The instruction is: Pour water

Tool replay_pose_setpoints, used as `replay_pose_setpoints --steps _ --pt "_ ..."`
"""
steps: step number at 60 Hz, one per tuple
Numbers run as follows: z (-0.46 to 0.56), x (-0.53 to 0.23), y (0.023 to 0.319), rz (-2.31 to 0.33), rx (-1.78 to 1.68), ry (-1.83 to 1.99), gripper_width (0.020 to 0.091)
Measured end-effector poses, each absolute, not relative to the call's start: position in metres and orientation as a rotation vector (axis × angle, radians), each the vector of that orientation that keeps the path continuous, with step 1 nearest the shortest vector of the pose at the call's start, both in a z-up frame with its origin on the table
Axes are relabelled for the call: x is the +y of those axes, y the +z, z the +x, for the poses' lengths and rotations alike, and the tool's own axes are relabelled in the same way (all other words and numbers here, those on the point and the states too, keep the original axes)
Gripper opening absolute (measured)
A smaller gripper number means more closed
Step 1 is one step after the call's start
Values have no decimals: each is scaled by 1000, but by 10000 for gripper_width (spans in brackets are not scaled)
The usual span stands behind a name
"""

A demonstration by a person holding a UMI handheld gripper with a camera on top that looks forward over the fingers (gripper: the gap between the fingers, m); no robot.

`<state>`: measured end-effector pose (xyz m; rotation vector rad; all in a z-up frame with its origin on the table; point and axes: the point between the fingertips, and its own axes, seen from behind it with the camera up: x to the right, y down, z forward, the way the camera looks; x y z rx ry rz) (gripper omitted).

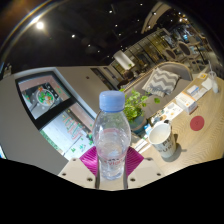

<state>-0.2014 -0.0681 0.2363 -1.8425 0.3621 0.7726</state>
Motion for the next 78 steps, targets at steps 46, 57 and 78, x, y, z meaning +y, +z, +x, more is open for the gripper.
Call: replay_pose_setpoints --steps 46,57,78 --pt "-209 50 216 -1259 1468 1913 304" --pt "-208 43 218 -1387 1380 1828 306" --pt "-137 42 324 -1599 808 1392 308"
